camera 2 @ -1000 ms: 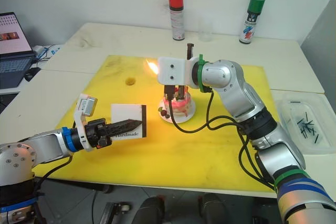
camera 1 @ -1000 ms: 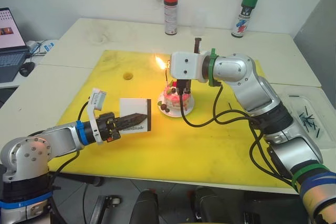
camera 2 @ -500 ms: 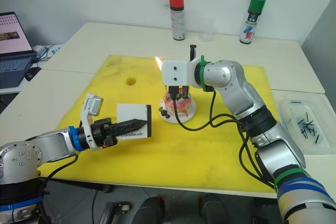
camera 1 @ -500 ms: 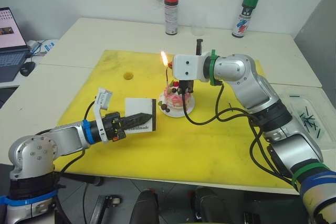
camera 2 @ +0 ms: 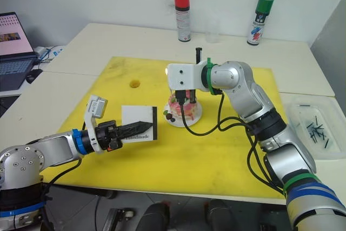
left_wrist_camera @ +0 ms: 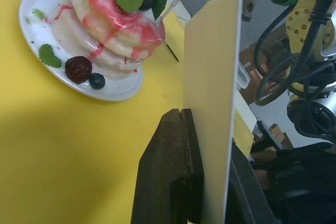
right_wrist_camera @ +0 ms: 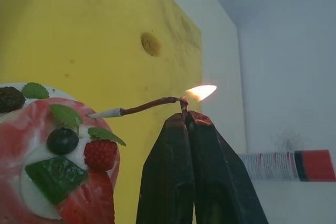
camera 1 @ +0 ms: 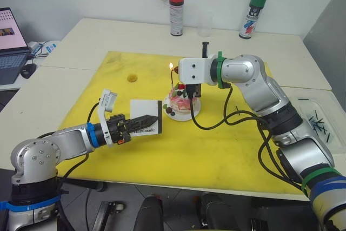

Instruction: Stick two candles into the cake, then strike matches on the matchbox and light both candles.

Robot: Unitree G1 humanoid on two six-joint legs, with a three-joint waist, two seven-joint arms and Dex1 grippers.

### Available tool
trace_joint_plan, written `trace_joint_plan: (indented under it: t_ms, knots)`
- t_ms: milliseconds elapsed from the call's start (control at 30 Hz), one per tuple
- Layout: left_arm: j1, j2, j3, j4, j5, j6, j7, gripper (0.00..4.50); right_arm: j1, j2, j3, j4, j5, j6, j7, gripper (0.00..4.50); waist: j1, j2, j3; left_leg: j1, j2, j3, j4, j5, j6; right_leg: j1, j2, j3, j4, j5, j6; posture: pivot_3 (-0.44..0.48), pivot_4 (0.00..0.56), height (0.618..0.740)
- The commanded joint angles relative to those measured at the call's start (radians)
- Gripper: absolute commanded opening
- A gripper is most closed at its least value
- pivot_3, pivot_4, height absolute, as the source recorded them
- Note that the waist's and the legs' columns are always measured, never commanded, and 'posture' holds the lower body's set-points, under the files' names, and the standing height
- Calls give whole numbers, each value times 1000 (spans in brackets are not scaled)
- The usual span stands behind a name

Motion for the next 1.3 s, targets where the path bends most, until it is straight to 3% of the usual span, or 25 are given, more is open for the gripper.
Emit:
trace_joint_plan:
  t_ms: [33,1300]
  knots:
    - [-17,2,3,-14,-21,-17,-2,0,-17,1,-18,-38,-6,-6,-1,13,0,0,0,0,0,0,0,0,0,0,0,0,0,0,0,0,150,689]
    - [-23,18,-22,8,-2,-34,-31,0,9,-1,-18,-80,-6,20,11,13,0,0,0,0,0,0,0,0,0,0,0,0,0,0,0,0,150,689]
